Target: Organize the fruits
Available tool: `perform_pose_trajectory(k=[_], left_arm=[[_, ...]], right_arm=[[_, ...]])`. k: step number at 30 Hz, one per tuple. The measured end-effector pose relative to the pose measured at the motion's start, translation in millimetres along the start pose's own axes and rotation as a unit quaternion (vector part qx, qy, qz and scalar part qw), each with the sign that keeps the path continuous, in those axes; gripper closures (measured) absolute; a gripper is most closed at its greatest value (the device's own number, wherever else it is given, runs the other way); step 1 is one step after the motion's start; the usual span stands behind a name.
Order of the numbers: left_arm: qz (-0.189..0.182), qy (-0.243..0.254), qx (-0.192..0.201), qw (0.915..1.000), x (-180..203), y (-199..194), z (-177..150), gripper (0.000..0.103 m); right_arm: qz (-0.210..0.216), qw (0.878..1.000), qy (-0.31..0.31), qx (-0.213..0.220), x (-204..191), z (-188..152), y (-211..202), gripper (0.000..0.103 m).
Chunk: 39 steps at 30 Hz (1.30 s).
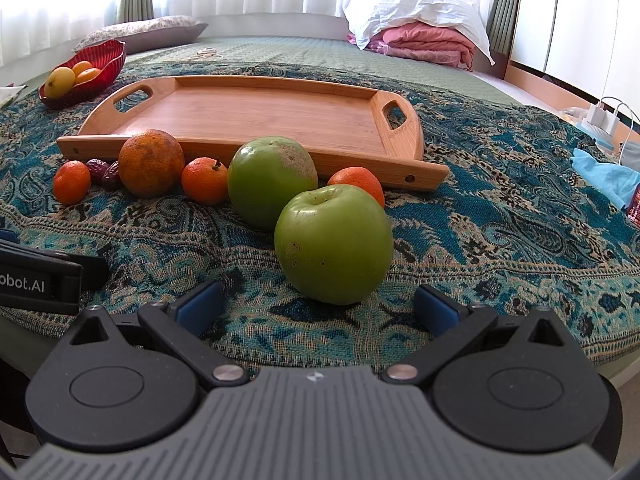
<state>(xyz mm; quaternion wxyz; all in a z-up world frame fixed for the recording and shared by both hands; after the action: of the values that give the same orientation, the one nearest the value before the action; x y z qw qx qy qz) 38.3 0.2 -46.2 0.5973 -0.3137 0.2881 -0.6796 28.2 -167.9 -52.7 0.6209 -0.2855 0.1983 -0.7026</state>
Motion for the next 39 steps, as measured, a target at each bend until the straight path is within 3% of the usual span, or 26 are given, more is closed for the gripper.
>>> perform_pose_trajectory(k=[39], left_arm=[[0.001,0.005,0.014,0.9999,0.5,-7.9,3.5,0.000]], right_arm=[[0.003,1.000,0.004,0.011,-1.5,-1.6,-1.7,0.000]])
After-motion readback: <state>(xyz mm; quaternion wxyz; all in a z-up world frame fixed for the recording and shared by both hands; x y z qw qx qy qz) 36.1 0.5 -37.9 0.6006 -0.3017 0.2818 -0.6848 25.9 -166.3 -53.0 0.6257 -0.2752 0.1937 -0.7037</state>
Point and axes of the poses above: each gripper's, at about its wrist camera, not at the fingertips, and y roughly the way its jaws point, x to its right, z to its top, the point moved 6 cm from there along y, roughly the way its jaws point, and after that the axes turned 7 degrees about -z, right-handed, at the moved point
